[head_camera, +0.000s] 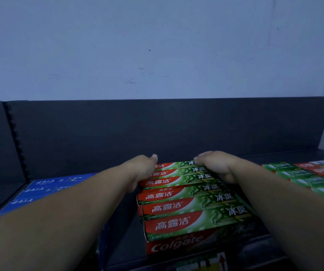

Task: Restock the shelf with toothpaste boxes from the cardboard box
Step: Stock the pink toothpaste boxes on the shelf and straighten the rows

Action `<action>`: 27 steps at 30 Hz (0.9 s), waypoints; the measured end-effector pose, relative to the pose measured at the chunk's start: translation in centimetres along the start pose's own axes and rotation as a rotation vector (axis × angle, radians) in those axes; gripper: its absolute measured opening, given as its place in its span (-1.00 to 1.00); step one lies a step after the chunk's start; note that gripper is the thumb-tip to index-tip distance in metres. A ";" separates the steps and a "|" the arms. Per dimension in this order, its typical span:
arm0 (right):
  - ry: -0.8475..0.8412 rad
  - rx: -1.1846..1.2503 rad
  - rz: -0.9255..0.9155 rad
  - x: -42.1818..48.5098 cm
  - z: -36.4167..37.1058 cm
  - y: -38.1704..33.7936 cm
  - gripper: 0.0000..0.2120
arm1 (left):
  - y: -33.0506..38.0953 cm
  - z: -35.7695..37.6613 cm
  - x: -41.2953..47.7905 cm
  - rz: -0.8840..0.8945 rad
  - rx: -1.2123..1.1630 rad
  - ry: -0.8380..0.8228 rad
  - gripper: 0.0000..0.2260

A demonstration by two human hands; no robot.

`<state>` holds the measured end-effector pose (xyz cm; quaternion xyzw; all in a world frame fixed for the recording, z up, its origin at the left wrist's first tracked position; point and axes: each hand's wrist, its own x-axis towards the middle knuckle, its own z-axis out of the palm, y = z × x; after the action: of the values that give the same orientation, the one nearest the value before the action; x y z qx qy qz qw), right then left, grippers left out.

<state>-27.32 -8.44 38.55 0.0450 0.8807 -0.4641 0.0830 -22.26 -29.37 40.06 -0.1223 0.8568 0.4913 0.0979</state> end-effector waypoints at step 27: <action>0.002 0.239 0.027 -4.7 0.4 4.7 -0.23 | -3.0 2.8 -6.6 -0.116 -0.389 0.163 -0.63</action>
<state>-21.95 -6.11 35.35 0.0670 0.8186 -0.5645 0.0823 -14.95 -27.66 38.04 -0.2273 0.7426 0.6292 0.0311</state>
